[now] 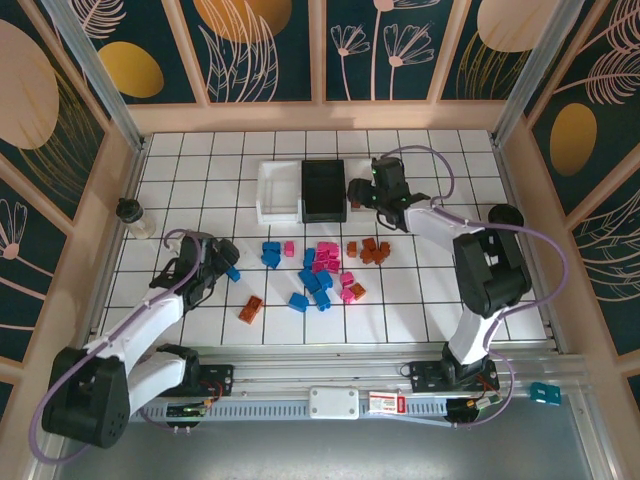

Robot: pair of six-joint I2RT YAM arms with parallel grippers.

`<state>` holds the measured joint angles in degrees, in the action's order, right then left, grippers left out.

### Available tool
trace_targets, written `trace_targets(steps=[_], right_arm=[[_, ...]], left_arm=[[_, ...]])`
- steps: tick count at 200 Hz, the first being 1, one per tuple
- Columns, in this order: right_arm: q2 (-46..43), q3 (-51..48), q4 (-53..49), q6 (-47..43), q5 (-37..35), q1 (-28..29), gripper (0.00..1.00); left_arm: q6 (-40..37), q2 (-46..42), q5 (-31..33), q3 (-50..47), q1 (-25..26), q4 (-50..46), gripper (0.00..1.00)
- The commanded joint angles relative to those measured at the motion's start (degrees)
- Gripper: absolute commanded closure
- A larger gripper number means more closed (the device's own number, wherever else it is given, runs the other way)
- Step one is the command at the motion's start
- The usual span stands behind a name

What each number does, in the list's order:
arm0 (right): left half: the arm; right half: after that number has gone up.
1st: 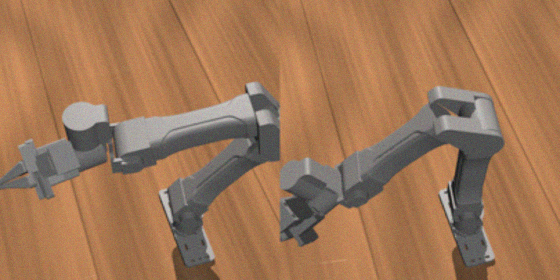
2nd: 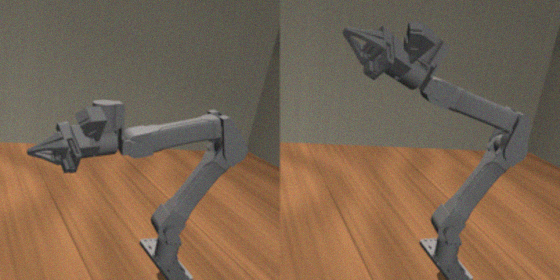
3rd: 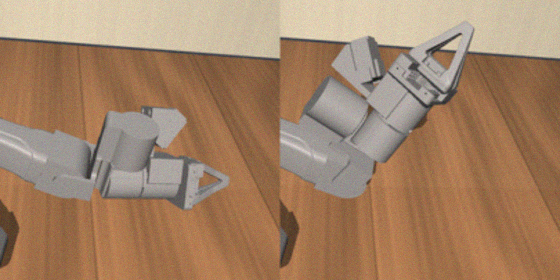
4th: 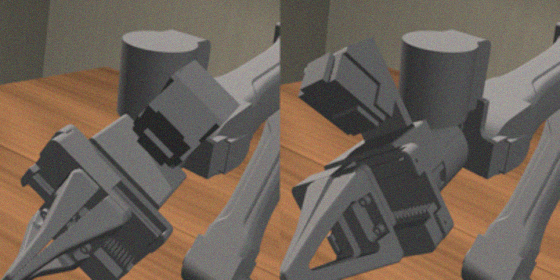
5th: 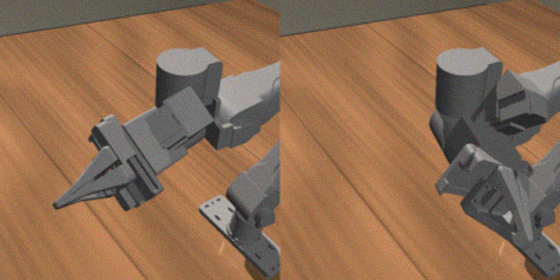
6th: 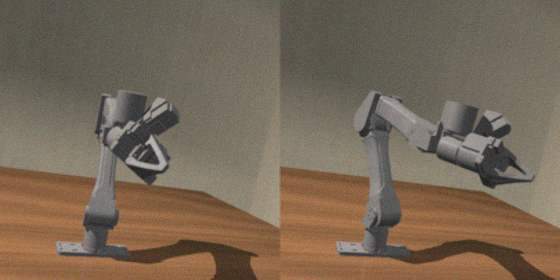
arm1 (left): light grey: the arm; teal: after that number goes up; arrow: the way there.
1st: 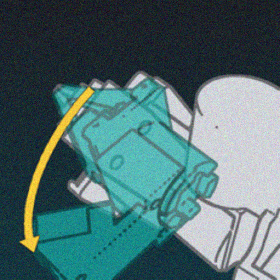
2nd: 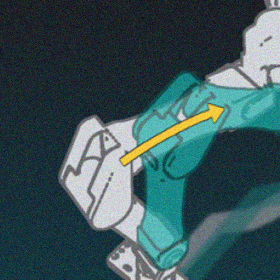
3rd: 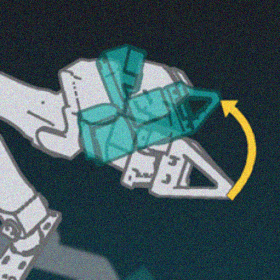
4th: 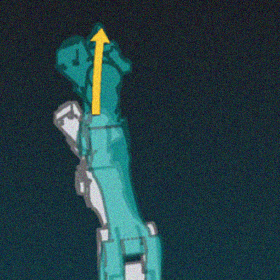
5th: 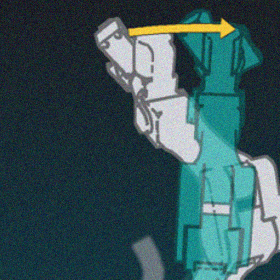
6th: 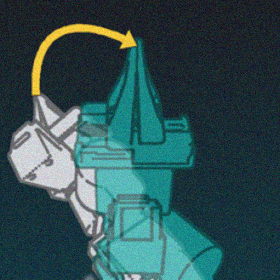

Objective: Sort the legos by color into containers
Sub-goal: Pick up the lego from the middle-left of the table.

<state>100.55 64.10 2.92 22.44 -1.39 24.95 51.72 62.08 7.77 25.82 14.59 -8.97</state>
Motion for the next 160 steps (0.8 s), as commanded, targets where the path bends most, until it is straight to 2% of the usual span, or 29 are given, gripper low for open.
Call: trace_targets(steps=[1, 58, 89, 129, 160], right_arm=[[-3.44, -3.16, 2.97, 0.86, 0.26, 0.28, 0.37], [-9.52, -10.35, 4.96, 0.95, 0.25, 0.19, 0.37], [-12.23, -13.51, 5.35, 1.01, 0.25, 0.03, 0.37], [-16.52, -17.83, 6.05, 1.66, 0.09, -0.43, 0.37], [-21.32, -22.25, 6.92, 2.51, 0.15, -0.46, 0.37]], left_arm=[[-0.63, 4.59, -3.89, 0.21, 0.32, 3.26, 0.20], [-0.93, 12.04, -4.90, -0.23, 0.56, 7.98, 0.43], [-0.89, 13.22, -5.68, -0.84, 0.69, 8.88, 0.61], [-1.41, 10.35, -5.99, -0.49, 0.69, 7.55, 0.87], [-2.55, 7.03, -7.09, 4.83, 1.78, 5.20, 0.90]])
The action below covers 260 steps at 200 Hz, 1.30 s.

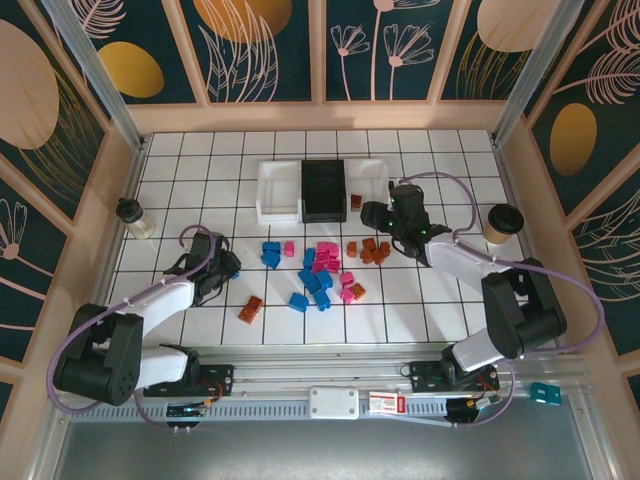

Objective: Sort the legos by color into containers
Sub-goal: Pick up the lego from the middle-left of the table, then place the lego in the container.

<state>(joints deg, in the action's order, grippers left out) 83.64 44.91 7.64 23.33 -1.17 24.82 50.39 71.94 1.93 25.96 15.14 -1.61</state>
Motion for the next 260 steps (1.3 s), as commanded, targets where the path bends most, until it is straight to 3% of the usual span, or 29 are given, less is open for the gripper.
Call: trace_targets(steps=[1, 24, 54, 103, 136, 149, 184, 205, 237, 260], right_arm=[[-4.56, -3.19, 2.20, 1.67, -0.06, -0.32, 0.37], [-7.41, -6.19, 2.64, 2.71, 0.03, -0.21, 0.37], [-10.08, -9.57, 2.82, 3.64, 0.03, -0.18, 0.37], [-13.96, -12.31, 0.84, 3.96, 0.03, -0.06, 0.37], [-17.12, -14.24, -0.38, 4.34, 0.03, 0.01, 0.37], [-18.51, -14.95, -0.85, 4.42, 0.03, 0.06, 0.37], [-21.27, -15.78, -2.09, 4.53, 0.03, 0.22, 0.36], [-21.98, -15.72, -2.21, 4.69, 0.05, 0.15, 0.36], [-22.04, -15.20, -2.04, 4.70, 0.03, 0.18, 0.36], [-22.15, -15.11, -1.70, 4.75, 0.03, 0.18, 0.36]], left_arm=[[-1.24, -2.89, -1.20, 5.11, 1.31, -2.26, 0.90], [-3.66, -0.56, 1.91, 15.54, 5.30, -4.25, 0.87], [-6.82, 10.74, 4.06, 30.95, 9.19, -4.75, 0.87], [-10.60, 33.11, 9.12, 51.81, 9.56, -8.48, 0.87], [-11.61, 43.10, 11.57, 60.87, 9.56, -12.61, 0.88], [-11.80, 44.77, 12.00, 62.23, 9.56, -12.96, 0.85], [-12.20, 45.39, 11.17, 64.18, 9.56, -13.52, 0.59], [-12.67, 42.62, 10.58, 62.52, 9.61, -13.03, 0.49], [-12.97, 34.84, 7.41, 54.43, 9.62, -12.14, 0.44], [-13.69, 26.72, 5.58, 43.56, 11.22, -11.04, 0.33]])
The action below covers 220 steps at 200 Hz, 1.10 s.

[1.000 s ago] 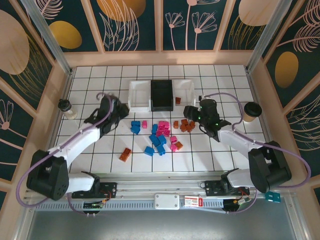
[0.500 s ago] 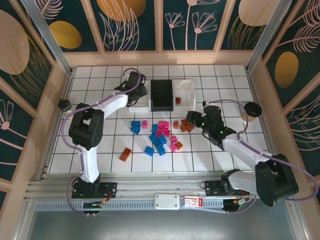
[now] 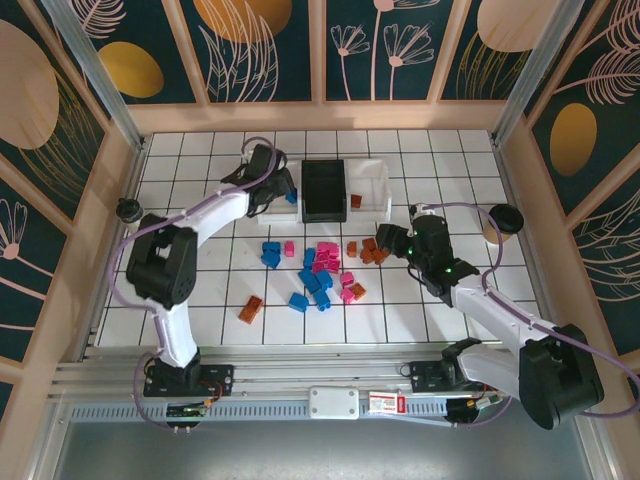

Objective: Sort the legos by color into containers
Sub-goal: Place the lego in the container, then pick up the lego from the middle-left of the table.

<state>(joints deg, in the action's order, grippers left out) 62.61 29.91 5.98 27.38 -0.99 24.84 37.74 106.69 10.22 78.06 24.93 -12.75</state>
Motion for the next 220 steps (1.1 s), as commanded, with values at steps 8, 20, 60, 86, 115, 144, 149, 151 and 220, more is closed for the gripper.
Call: trace_targets(steps=[8, 20, 60, 86, 115, 144, 149, 151, 220], right_arm=[[-1.10, -0.20, 0.17, 0.66, -0.15, 0.16, 0.36], [-1.08, -0.42, 0.72, 0.57, -0.15, 0.13, 0.36], [0.07, -1.17, 2.65, 0.66, 0.99, 0.12, 0.36], [0.84, -1.34, 3.22, 0.50, 1.68, 0.15, 0.36], [0.98, -1.75, 4.10, 0.76, 1.70, 0.19, 0.36], [1.23, -1.70, 4.34, 0.84, 1.97, 0.18, 0.36], [1.21, -1.70, 4.18, 0.84, 1.96, 0.21, 0.36], [1.17, -1.70, 4.14, 0.86, 1.96, 0.20, 0.36], [-1.14, -2.11, 2.89, 0.15, 0.64, 0.06, 0.36]], left_arm=[[-1.34, -11.76, -2.71, -12.53, 2.46, -0.35, 0.31], [-0.90, -16.21, -2.56, -18.80, 4.08, -1.02, 0.30], [4.04, -30.98, -2.68, -38.62, 8.95, -3.72, 0.28], [7.69, -38.09, -1.45, -45.05, 12.69, -9.33, 0.28], [11.12, -44.18, 0.23, -48.35, 15.13, -14.25, 0.27], [12.31, -42.67, 0.39, -49.57, 17.42, -14.62, 0.26], [12.49, -41.54, 0.71, -49.65, 17.99, -14.53, 0.27], [12.46, -41.14, 0.86, -49.60, 18.21, -14.57, 0.26], [13.61, -33.92, 3.54, -50.15, 21.73, -12.39, 0.37]])
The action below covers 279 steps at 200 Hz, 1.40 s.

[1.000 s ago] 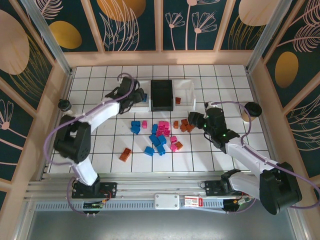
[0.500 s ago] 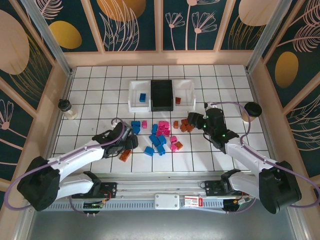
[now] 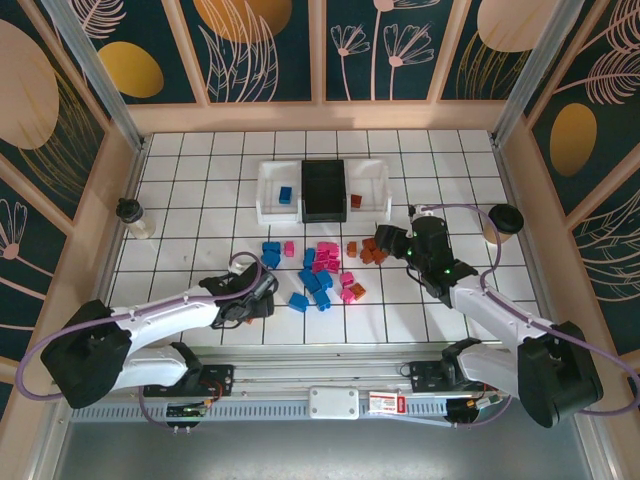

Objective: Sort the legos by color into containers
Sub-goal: Pick up the lego from the middle-left of the table, then place the lego in the container.

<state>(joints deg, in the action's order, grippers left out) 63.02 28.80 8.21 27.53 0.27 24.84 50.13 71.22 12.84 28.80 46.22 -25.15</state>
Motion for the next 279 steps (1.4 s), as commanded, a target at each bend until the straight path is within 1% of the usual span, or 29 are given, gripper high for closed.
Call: trace_targets(steps=[1, 17, 31, 47, 83, 103, 121, 136, 154, 175, 196, 220, 242, 279], right_arm=[[-1.57, -1.01, 0.67, -0.01, -0.62, 0.09, 0.36], [-1.24, -1.00, 0.89, -0.02, -0.55, 0.05, 0.36], [-1.09, -1.11, 1.04, -0.02, -0.45, 0.09, 0.36], [-0.98, -1.24, 1.16, 0.00, -0.36, 0.04, 0.36], [-1.12, -1.54, 0.86, -0.11, -0.58, 0.04, 0.36], [-1.31, -1.64, 0.77, -0.18, -0.62, 0.08, 0.36], [-1.58, -1.64, 0.70, -0.19, -0.89, 0.03, 0.36], [-1.83, -1.66, 0.84, -0.03, -0.89, -0.04, 0.36], [-2.18, -1.90, 0.93, 0.20, -0.88, 0.00, 0.36], [-2.42, -2.30, 0.54, 0.24, -0.87, -0.12, 0.36], [-2.36, -2.52, -0.13, 0.33, -0.87, -0.13, 0.36], [-2.43, -2.71, -0.71, 0.40, -0.89, -0.11, 0.36], [-2.46, -2.96, -1.24, 0.59, -0.80, -0.14, 0.36], [-3.43, -3.83, -2.01, 0.88, -0.62, -0.12, 0.35]], left_arm=[[1.17, 1.64, 0.89, -0.91, 0.40, 0.09, 0.38], [0.75, 2.91, 0.71, -0.76, 0.53, 1.58, 0.42], [0.13, 3.79, 0.69, -0.54, 0.54, 2.86, 0.49], [-0.59, 4.48, 1.16, 0.02, 0.52, 4.00, 0.53], [-1.95, 5.20, 2.13, 1.79, 0.54, 5.63, 0.72], [-3.27, 4.47, 2.90, 4.60, 0.54, 4.79, 0.76], [-5.15, 4.31, 3.42, 8.94, 0.54, 4.62, 0.77], [-7.20, 6.17, 2.83, 14.27, 0.54, 5.51, 0.78], [-9.87, 11.41, 1.47, 22.24, 0.54, 7.61, 0.80], [-12.76, 19.13, -0.21, 32.84, 0.54, 10.66, 0.81], [-15.77, 29.15, 0.07, 44.52, 0.49, 11.79, 0.81], [-18.04, 40.76, -0.79, 59.24, 0.45, 10.51, 0.81], [-19.01, 50.28, 0.19, 72.38, -0.21, 7.35, 0.80], [-18.12, 61.95, -1.74, 88.07, -2.28, 3.18, 0.78]])
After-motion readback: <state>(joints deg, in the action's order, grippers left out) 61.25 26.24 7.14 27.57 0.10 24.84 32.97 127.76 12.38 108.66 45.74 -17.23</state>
